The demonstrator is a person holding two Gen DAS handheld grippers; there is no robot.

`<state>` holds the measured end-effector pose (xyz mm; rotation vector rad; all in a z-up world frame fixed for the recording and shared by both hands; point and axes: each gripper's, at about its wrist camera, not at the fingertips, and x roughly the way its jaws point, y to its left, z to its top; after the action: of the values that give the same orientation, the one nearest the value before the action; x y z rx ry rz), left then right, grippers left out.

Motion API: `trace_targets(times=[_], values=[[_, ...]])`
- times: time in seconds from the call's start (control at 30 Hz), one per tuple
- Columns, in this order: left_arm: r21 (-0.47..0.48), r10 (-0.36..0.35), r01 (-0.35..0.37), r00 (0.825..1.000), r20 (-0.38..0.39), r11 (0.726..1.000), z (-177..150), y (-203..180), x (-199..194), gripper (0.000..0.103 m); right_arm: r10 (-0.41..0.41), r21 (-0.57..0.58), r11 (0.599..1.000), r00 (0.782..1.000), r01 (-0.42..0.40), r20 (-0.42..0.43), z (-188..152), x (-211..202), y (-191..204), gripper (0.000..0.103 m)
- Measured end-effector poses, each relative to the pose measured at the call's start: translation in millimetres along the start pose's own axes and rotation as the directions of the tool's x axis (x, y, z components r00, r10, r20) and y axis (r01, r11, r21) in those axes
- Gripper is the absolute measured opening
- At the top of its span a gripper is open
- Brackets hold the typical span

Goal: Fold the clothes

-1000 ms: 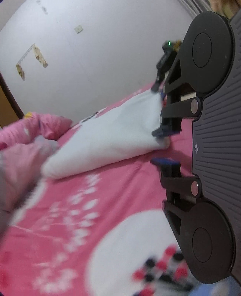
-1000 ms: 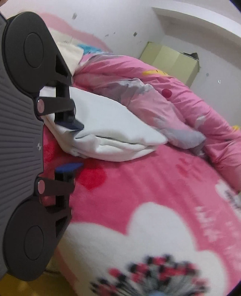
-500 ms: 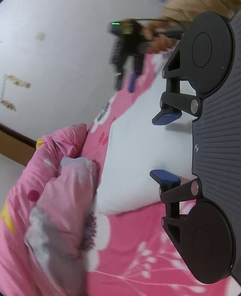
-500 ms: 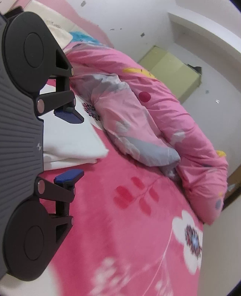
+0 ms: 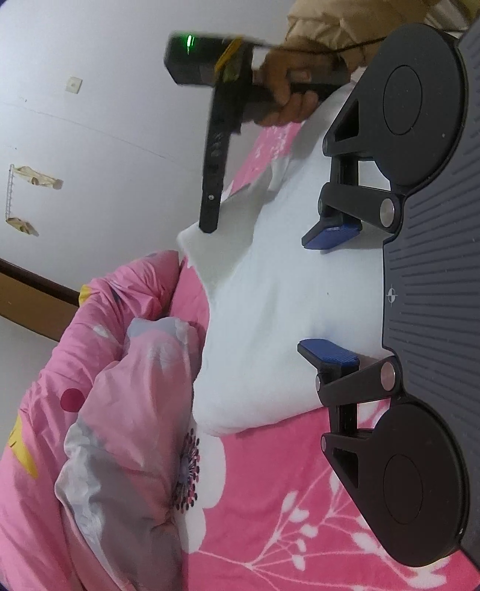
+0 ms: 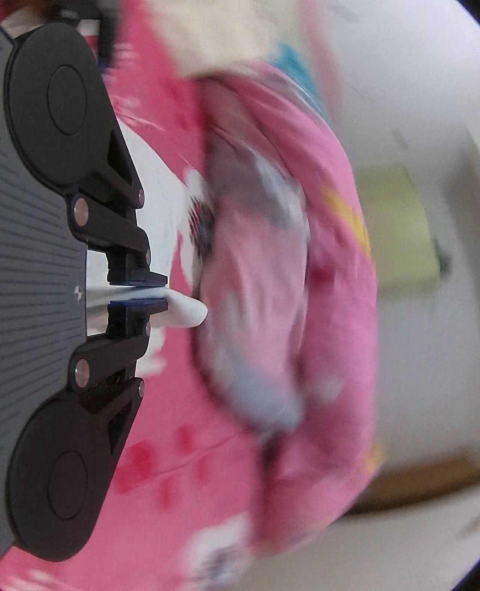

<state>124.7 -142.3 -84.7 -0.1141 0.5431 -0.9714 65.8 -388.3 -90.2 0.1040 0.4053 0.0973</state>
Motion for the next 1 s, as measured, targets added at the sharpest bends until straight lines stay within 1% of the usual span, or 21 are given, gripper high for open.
trace_targets(times=[0.03, 0.1, 0.2, 0.27, 0.3, 0.33, 0.37, 0.43, 0.47, 0.5, 0.57, 0.63, 0.7, 0.77, 0.9, 0.97, 1.0], values=[[0.001, 0.0, 0.0, 1.0, 0.002, 1.0, 0, 0, 0, 0.054, 0.026, -0.07, 0.997, 1.0, -0.027, -0.014, -2, 0, 13, 0.007], [0.001, -0.001, 0.001, 1.0, 0.007, 1.0, -1, 1, 1, 0.054, 0.074, -0.206, 0.975, 0.996, -0.082, -0.046, -5, -1, 40, 0.007], [-0.007, -0.006, 0.006, 1.0, 0.01, 1.0, -2, 3, 2, 0.054, 0.137, -0.39, 0.906, 0.985, -0.166, -0.103, -9, -3, 78, 0.01], [-0.008, -0.009, 0.009, 1.0, 0.013, 1.0, -2, 4, 2, 0.054, 0.19, -0.381, 0.9, 0.977, -0.213, -0.097, -6, -13, 79, 0.013], [-0.009, -0.011, 0.011, 1.0, 0.014, 1.0, -2, 5, 2, 0.055, 0.225, -0.351, 0.906, 0.971, -0.238, -0.077, -2, -20, 74, 0.018], [-0.011, -0.014, 0.014, 1.0, 0.016, 1.0, -3, 6, 2, 0.055, 0.257, -0.307, 0.916, 0.965, -0.26, -0.05, 3, -26, 66, 0.025], [-0.013, -0.016, 0.016, 1.0, 0.019, 1.0, -3, 6, 2, 0.055, 0.284, -0.242, 0.93, 0.959, -0.278, -0.012, 9, -32, 51, 0.027], [-0.018, -0.021, 0.021, 1.0, 0.022, 1.0, -3, 7, 1, 0.055, 0.297, -0.085, 0.953, 0.952, -0.29, 0.08, 18, -38, 18, 0.028], [-0.021, -0.024, 0.024, 0.999, 0.023, 0.999, -4, 8, 1, 0.055, 0.285, -0.006, 0.958, 0.951, -0.287, 0.12, 21, -38, 3, 0.028], [-0.023, -0.026, 0.027, 0.999, 0.024, 0.999, -4, 9, 1, 0.055, 0.254, 0.087, 0.959, 0.954, -0.27, 0.159, 23, -35, -18, 0.028], [-0.028, -0.031, 0.032, 0.999, 0.026, 0.999, -4, 10, 1, 0.055, 0.166, 0.231, 0.952, 0.972, -0.203, 0.169, 23, -26, -51, 0.028], [-0.033, -0.035, 0.036, 0.999, 0.027, 0.999, -4, 10, 1, 0.055, 0.1, 0.267, 0.956, 0.991, -0.121, 0.091, 19, -7, -68, 0.028], [-0.036, -0.038, 0.039, 0.999, 0.029, 0.999, -4, 11, 1, 0.056, 0.061, 0.254, 0.965, 0.998, -0.056, -0.011, 13, 14, -73, 0.028], [-0.039, -0.041, 0.043, 0.999, 0.029, 0.998, -4, 12, 2, 0.056, 0.071, 0.245, 0.968, 0.995, -0.051, -0.07, 9, 32, -76, 0.028], [-0.044, -0.047, 0.048, 0.998, 0.032, 0.998, -5, 13, 2, 0.056, 0.087, 0.23, 0.972, 0.985, -0.05, -0.15, 11, 60, -79, 0.028], [-0.046, -0.049, 0.05, 0.998, 0.034, 0.998, -5, 13, 2, 0.056, 0.065, 0.217, 0.976, 0.978, -0.021, -0.199, 12, 73, -80, 0.028], [-0.046, -0.049, 0.051, 0.998, 0.034, 0.998, -5, 13, 2, 0.056, 0.069, 0.226, 0.974, 0.976, -0.021, -0.208, 12, 78, -82, 0.028]])
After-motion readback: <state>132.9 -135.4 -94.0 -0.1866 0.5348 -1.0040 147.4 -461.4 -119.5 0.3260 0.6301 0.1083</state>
